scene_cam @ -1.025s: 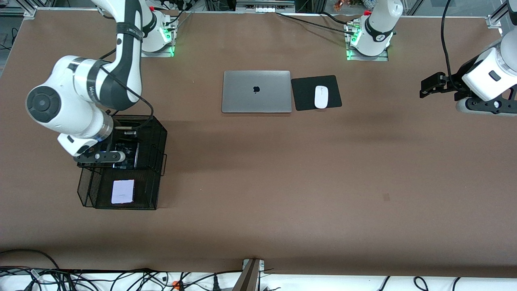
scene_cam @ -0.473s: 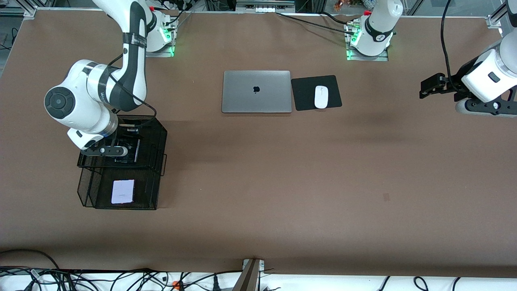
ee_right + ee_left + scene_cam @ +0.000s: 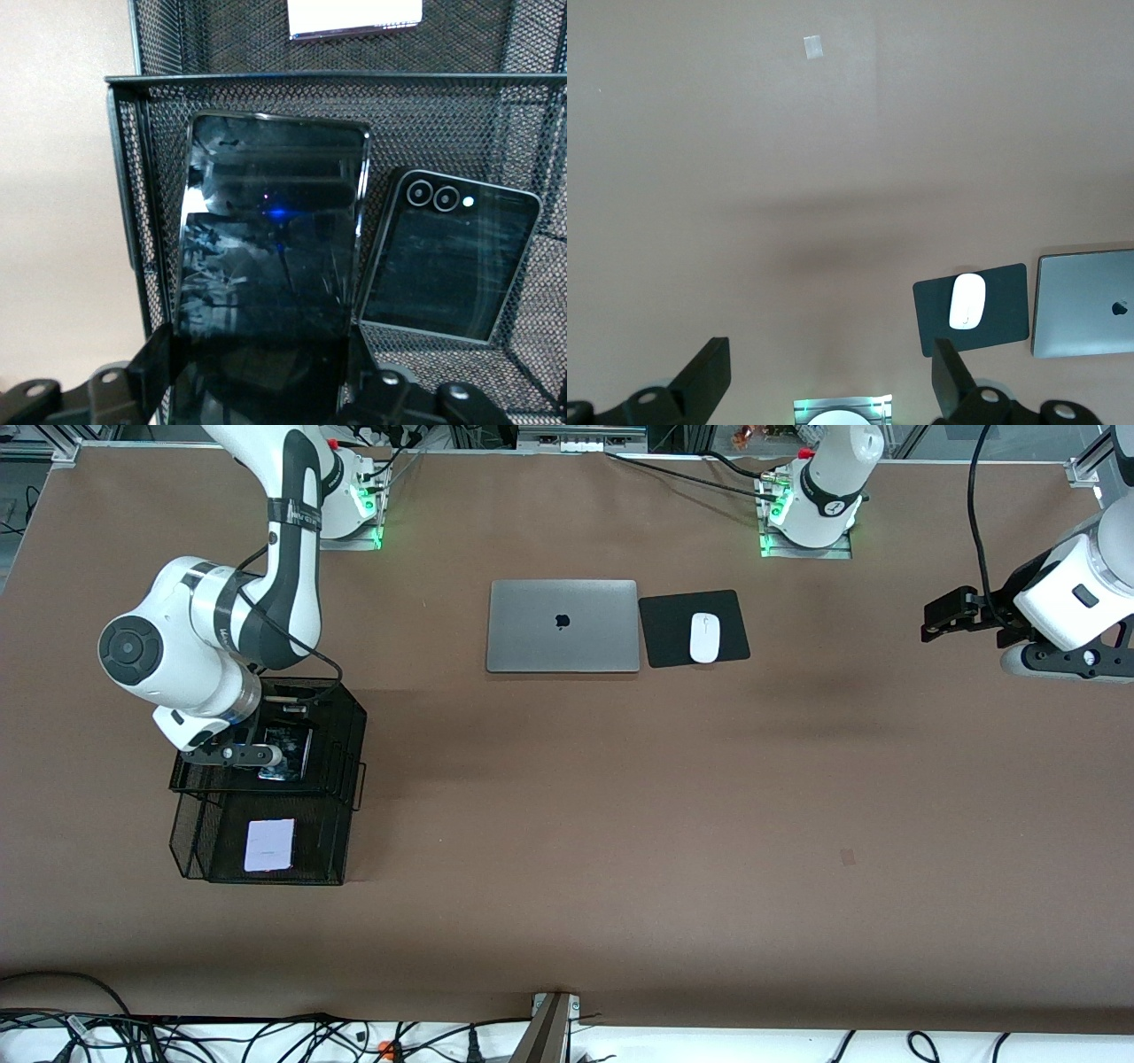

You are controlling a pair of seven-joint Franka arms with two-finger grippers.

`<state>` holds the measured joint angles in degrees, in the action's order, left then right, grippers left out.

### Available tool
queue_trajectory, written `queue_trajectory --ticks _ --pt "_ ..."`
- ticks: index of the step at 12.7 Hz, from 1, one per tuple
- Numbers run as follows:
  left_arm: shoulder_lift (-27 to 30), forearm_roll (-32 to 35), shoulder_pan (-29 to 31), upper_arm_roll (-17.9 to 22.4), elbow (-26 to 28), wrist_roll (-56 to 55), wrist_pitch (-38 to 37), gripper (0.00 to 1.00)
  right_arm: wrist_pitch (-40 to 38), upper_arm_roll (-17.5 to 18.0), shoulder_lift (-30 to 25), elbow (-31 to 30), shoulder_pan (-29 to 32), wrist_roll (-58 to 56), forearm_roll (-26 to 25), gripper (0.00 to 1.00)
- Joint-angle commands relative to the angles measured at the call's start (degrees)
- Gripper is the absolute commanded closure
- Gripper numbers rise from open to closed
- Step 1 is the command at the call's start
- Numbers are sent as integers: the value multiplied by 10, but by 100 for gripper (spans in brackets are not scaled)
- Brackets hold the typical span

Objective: Place phones with both arms
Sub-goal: 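Open the right gripper to release the tall phone in the basket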

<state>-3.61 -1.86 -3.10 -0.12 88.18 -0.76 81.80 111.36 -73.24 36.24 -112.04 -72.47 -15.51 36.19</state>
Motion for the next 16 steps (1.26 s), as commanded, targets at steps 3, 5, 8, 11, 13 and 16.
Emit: queue_trajectory --ticks 3,5,8,11,13,16 --pt "-4 11 3 2 -7 11 -2 0 2 -11 -20 16 -5 -2 8 1" --pt "-4 12 3 2 -7 11 -1 0 -24 -14 -20 75 23 -5 8 1" --pt "-6 12 4 2 -7 11 -1 0 -167 5 -4 219 128 -6 11 1" --pt "-9 12 4 2 -7 11 -1 0 -276 70 -3 338 250 -7 9 1" --pt "-9 12 4 2 -7 11 -1 0 -319 136 -3 409 340 -8 7 1" --pt "-8 11 4 3 -8 11 -1 0 -355 187 4 471 406 -8 4 1"
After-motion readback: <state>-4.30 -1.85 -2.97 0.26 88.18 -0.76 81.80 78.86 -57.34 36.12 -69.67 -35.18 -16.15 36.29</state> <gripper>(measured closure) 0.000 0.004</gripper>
